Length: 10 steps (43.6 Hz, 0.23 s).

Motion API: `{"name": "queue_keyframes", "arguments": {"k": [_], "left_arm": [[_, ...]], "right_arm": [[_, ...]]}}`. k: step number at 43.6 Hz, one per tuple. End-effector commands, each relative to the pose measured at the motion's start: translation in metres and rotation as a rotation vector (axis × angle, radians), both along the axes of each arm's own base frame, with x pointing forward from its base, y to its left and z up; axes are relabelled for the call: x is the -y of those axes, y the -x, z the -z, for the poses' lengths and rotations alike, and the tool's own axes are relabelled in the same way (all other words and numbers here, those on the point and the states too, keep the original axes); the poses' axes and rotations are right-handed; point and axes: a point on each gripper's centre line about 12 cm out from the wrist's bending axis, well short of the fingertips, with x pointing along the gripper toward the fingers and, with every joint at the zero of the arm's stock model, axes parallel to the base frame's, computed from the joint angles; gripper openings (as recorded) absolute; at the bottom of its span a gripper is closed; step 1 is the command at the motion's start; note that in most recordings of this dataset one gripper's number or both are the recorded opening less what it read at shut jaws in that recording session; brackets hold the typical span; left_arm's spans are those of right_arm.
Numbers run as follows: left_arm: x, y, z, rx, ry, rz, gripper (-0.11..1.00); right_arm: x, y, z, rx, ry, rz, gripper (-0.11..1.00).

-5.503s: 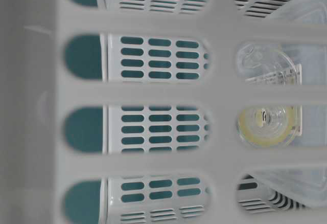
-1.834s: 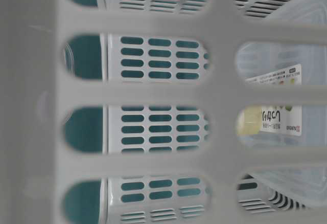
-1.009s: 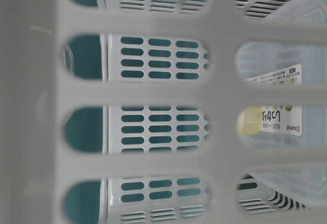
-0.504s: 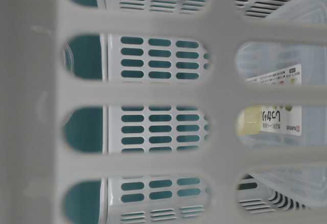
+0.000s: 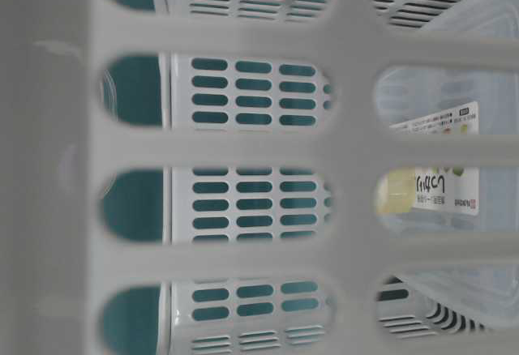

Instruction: Pick up the tape dispenser from the shopping basket with the left arm.

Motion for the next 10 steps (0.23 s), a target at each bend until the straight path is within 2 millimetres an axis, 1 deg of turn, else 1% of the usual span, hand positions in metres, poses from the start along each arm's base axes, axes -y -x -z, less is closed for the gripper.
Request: {"name": "queue_keyframes", "arguments": {"k": [1, 10], "left_arm": [[0.0, 0.0058, -0.016, 0.043, 0.006, 0.0, 0.29], [0.0, 0.006, -0.0159, 0.041, 0.005, 0.0, 0.29]], "right_arm": [[-0.0003, -0.0013, 0.0001, -0.005, -0.001, -0.001, 0.76], [-0.0002, 0.0008, 0.0072, -0.035, 0.0, -0.001, 0.76]]}}
